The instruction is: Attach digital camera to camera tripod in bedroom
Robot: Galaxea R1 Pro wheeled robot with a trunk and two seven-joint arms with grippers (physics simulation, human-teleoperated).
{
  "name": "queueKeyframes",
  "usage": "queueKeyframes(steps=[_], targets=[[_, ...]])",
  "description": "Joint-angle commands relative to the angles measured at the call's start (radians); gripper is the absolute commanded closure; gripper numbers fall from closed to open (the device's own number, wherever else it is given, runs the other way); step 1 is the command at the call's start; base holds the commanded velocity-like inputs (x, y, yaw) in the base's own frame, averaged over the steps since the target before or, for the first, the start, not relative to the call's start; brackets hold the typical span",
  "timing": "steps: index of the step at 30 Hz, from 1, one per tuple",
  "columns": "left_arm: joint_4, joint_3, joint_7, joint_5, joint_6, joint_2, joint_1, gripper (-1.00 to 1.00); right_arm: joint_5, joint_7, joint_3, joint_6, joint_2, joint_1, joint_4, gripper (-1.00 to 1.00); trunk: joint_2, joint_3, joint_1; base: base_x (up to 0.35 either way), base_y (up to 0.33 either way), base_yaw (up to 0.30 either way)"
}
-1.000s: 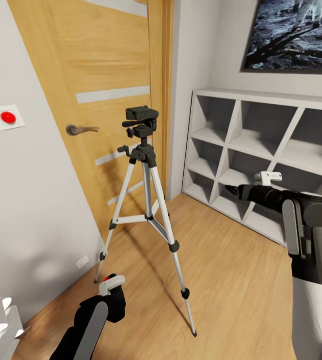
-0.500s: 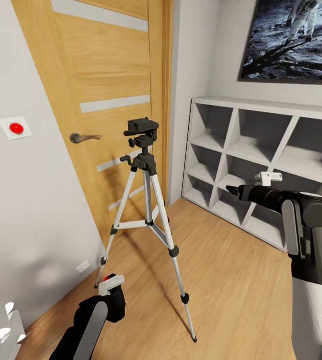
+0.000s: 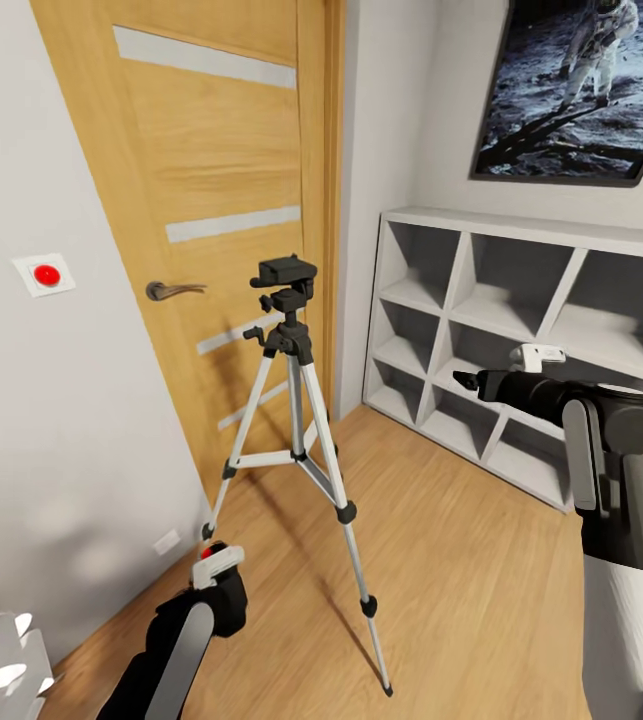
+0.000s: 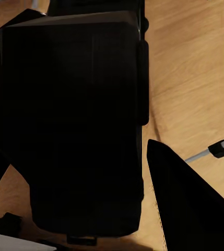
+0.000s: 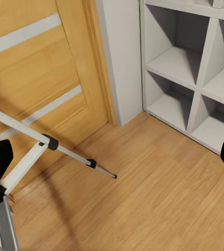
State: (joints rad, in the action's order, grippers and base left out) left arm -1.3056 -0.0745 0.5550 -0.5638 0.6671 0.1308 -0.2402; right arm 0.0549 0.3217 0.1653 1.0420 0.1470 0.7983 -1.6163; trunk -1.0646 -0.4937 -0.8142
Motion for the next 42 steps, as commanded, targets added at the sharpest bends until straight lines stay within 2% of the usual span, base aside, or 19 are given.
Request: queueKeyframes(steps=[1,22,27,28,32,37,42], targets=[[-0.001,-0.001,0.012,-0.011,-0.011,-0.001,-0.001,1.0,0.005,-0.001,0.001,0.005,0.0,0.001,-0.001,-1.0,0.007,0.004,0.004,0.0,0.0,0.0],[0.0,-0.002,0.013,-0.018,-0.026,-0.002,-0.001,1.0,0.015,0.002,-0.001,0.005,0.0,0.0,-0.001,-1.0,0.154,0.105,0.084,0.0,0.0,0.0],[0.0,-0.002,0.014,-0.018,-0.026,-0.002,-0.001,1.0,0.016,0.002,-0.023,0.005,0.0,0.0,-0.001,-1.0,0.189,0.129,0.104,0.0,0.0,0.0],[0.001,-0.001,0.014,-0.017,-0.025,-0.002,-0.001,1.0,0.017,0.002,-0.038,0.005,0.0,0.0,0.0,-1.0,0.196,0.133,0.107,0.0,0.0,0.0],[0.009,-0.001,0.016,-0.017,-0.025,-0.003,-0.001,1.0,0.017,0.002,-0.049,0.005,-0.001,0.0,0.0,-1.0,0.224,0.153,0.123,0.0,0.0,0.0],[0.017,0.027,0.016,-0.016,-0.025,-0.002,-0.001,1.0,0.017,0.002,-0.054,0.005,-0.001,0.0,0.0,-1.0,0.259,0.177,0.142,0.0,0.0,0.0],[0.018,0.032,0.016,-0.016,-0.024,-0.001,-0.001,1.0,0.017,0.002,-0.055,0.005,-0.001,0.0,0.0,-1.0,0.294,0.201,0.161,0.0,0.0,0.0]])
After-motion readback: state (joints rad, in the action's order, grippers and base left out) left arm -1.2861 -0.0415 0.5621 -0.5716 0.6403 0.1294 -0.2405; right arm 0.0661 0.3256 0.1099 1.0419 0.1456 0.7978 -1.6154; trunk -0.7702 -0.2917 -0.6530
